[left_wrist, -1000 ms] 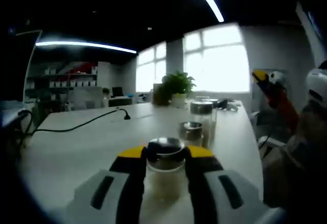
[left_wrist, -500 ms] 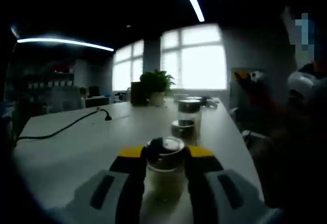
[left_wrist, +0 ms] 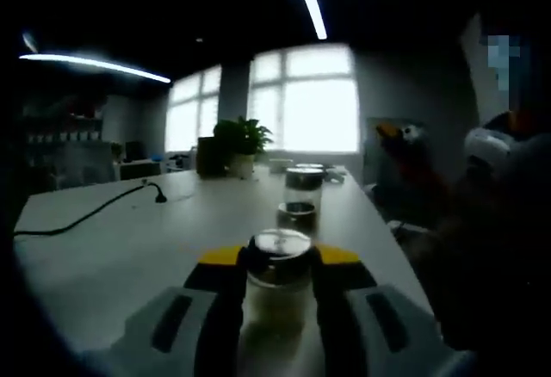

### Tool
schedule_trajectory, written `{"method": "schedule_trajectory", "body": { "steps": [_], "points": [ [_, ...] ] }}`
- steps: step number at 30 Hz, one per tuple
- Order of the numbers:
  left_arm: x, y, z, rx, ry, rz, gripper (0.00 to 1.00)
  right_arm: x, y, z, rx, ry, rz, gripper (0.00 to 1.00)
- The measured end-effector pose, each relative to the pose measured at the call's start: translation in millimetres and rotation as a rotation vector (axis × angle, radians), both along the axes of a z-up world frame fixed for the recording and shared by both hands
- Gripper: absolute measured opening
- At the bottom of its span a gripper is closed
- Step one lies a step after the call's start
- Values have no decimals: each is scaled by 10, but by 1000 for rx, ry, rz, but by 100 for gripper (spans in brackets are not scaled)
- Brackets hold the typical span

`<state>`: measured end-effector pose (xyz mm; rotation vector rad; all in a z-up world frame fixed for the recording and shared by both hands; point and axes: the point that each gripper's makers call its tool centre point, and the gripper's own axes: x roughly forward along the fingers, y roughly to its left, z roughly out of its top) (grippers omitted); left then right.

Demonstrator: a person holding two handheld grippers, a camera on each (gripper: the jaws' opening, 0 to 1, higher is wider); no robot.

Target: Rotate the seasoning bottle until the label or dispensing opening points toward the visible target arrow and the bottle remains upright within the marked orientation range

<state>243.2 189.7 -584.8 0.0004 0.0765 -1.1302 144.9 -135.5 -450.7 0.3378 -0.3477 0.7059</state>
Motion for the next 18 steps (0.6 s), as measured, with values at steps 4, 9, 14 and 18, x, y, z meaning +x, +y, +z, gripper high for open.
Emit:
{"method": "schedule_trajectory", "body": {
  "steps": [4,9,14,18],
  "points": [
    [35,-3,-67,41,27,33,33,44,13,-35,15,22,17,4],
    [-20,45,-108,71,8,48,42,-63,72,68,-14,-28,26,5],
    [-38,14,81,-18,-12,79,45,-31,53,10,-12,-14,21,5],
    [39,-29,72,5,18,177,44,-4,6,5,-10,-12,-2,6]
  ]
}}
